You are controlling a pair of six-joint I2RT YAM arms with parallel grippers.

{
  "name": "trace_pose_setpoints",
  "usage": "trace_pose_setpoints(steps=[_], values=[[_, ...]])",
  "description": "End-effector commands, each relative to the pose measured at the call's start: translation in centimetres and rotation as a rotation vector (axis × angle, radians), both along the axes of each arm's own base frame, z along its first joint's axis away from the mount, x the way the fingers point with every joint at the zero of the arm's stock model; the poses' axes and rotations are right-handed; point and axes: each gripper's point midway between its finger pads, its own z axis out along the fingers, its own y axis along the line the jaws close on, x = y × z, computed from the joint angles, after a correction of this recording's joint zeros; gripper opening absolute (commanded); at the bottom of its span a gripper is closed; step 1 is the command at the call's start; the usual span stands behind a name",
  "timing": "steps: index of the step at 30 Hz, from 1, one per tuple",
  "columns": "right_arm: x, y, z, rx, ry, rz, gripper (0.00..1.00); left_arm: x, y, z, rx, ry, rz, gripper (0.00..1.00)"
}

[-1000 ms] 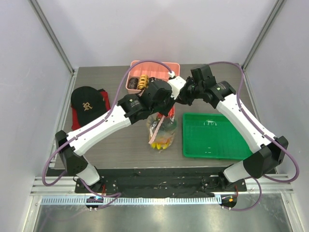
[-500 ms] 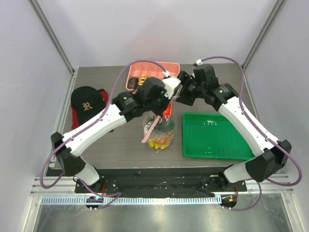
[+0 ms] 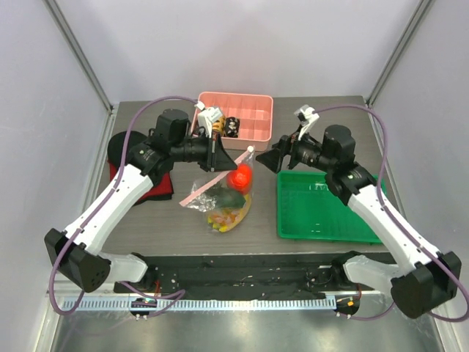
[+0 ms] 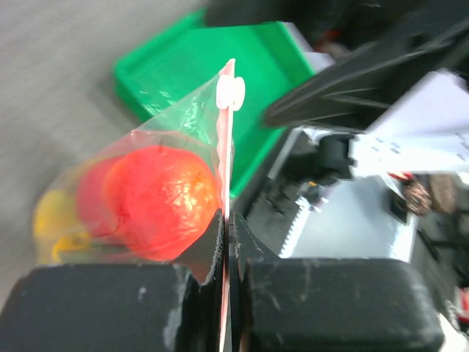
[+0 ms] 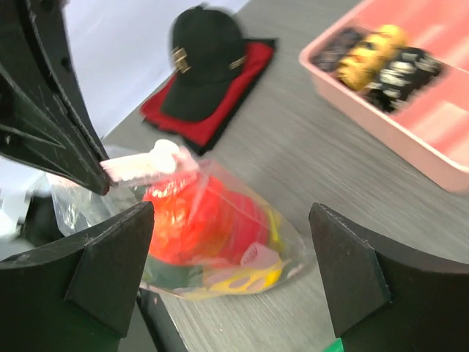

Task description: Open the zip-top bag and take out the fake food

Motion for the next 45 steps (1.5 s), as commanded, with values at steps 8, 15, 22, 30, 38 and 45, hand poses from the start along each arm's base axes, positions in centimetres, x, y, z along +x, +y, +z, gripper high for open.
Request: trace_pose_setpoints(steps=[8, 15, 22, 30, 38, 45], values=[[-1.7, 3.4, 0.3, 0.050, -0.155, 0.411, 0.54, -2.3, -1.2, 4.1, -0.154, -0.041, -0.155, 0.00], [-2.7, 4.1, 0.2, 0.105, -0.138, 0.503, 0.69, -2.6, -1.2, 3.9, -0.143, -0.032, -0.170, 0.00], [-3.1, 4.5, 0.0, 0.119, -0.123, 0.554, 0.36, -2.5, -1.2, 3.5, -0.139, -0.015, -0.169, 0.00], [-4.1, 4.7, 0.6, 0.118, -0.053, 0.540, 0.02, 1.0, 0.9, 4.0, -0.002, -0.142, 0.057, 0.46], [-4.6, 4.7, 1.6, 0.127, 0.078, 0.542, 0.02, 1.8, -2.7, 4.9, -0.015, -0.299, 0.004, 0.26], [-4.8, 4.9, 1.4, 0.130, 0.122, 0.550, 0.02, 1.1, -4.6, 4.7, -0.029, -0.313, -0.091, 0.43]])
